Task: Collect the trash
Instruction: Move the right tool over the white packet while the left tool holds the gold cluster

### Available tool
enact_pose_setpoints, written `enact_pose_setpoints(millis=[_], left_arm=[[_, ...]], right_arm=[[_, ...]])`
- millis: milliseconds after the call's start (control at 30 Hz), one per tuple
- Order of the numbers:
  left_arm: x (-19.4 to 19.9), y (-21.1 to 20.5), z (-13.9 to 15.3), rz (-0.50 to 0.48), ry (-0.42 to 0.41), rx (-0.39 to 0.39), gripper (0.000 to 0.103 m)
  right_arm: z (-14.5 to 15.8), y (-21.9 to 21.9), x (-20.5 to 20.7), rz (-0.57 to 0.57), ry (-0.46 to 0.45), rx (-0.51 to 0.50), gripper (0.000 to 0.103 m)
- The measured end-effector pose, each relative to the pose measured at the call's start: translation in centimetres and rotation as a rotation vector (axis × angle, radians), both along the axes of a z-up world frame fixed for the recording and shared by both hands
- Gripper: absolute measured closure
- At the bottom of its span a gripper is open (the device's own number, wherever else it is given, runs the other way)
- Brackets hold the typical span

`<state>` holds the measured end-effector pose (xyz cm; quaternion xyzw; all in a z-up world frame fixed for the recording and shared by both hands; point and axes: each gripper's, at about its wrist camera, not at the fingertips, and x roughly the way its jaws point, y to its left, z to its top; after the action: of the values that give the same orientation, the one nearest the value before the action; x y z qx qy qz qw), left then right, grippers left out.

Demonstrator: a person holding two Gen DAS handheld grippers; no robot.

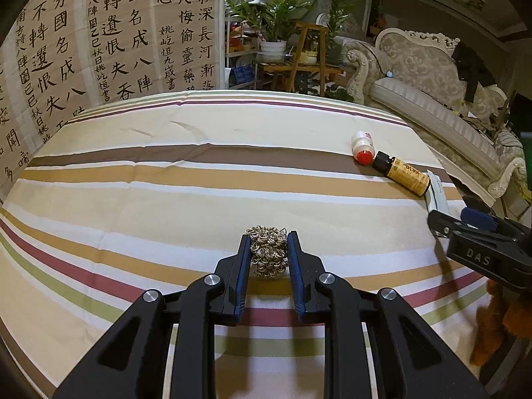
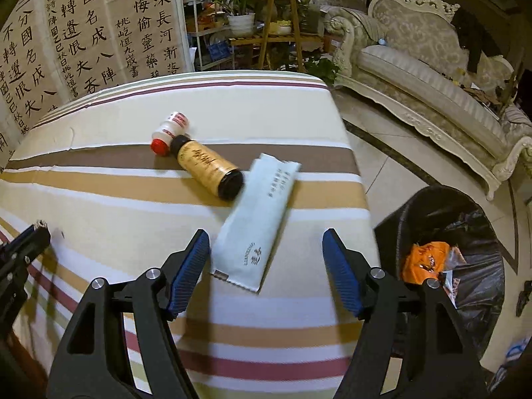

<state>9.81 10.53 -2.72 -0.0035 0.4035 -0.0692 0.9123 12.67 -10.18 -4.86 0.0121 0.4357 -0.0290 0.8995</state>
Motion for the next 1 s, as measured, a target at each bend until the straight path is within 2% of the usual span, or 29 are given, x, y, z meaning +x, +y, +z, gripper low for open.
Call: enact_pose_setpoints(millis=[100, 167, 233, 333, 1000], left_arm=[[0.0, 0.0, 0.0, -0.002, -0.002, 0.0, 0.08], [0.1, 0.1, 0.0, -0.002, -0.002, 0.0, 0.08], [0.1, 0.1, 0.0, -0.001, -0.003, 0.0, 0.08], [0.1, 0.1, 0.0, 0.001, -0.001, -0.001, 0.08], [-0.1, -1.0, 0.4, -0.005, -0.005, 0.004, 0.08]], right_arm=[[0.1, -0.5, -0.4, 0.004, -0.006, 0.005, 0.038], [0.1, -0.6, -0.4, 0.006, -0.008, 0.0, 0.048], [0.2, -0.7, -0.5, 0.018, -0.012, 0.003, 0.053], [0.3, -0.5, -0.4, 0.04, -0.013, -0.003, 0.068], [1.1, -2.0, -2.8, 0.057, -0.058, 0.036, 0.07]])
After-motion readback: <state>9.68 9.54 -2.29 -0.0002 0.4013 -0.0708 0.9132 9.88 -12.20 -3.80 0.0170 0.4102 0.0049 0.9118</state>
